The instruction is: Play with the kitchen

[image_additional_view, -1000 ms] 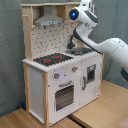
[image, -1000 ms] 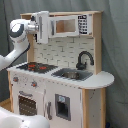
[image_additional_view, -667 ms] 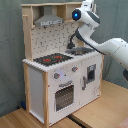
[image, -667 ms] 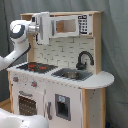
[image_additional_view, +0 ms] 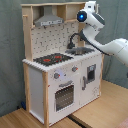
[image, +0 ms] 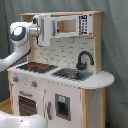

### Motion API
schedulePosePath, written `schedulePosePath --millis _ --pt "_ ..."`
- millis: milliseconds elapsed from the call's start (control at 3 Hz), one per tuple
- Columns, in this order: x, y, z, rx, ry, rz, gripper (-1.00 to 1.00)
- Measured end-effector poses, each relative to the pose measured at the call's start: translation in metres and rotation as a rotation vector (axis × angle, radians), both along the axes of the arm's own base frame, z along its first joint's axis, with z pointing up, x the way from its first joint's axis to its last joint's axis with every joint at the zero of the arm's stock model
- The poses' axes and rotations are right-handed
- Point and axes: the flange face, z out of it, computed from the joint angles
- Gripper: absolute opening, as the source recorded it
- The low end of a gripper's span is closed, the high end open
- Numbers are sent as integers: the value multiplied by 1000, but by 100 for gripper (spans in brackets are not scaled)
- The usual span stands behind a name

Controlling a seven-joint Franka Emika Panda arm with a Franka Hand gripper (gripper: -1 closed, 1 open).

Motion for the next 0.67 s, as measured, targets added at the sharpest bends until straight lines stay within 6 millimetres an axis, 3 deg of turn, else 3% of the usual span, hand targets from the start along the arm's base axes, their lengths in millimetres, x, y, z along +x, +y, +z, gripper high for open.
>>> schedulePosePath --millis 667 --pt "-20 -19 -1 -15 -29 83 -100"
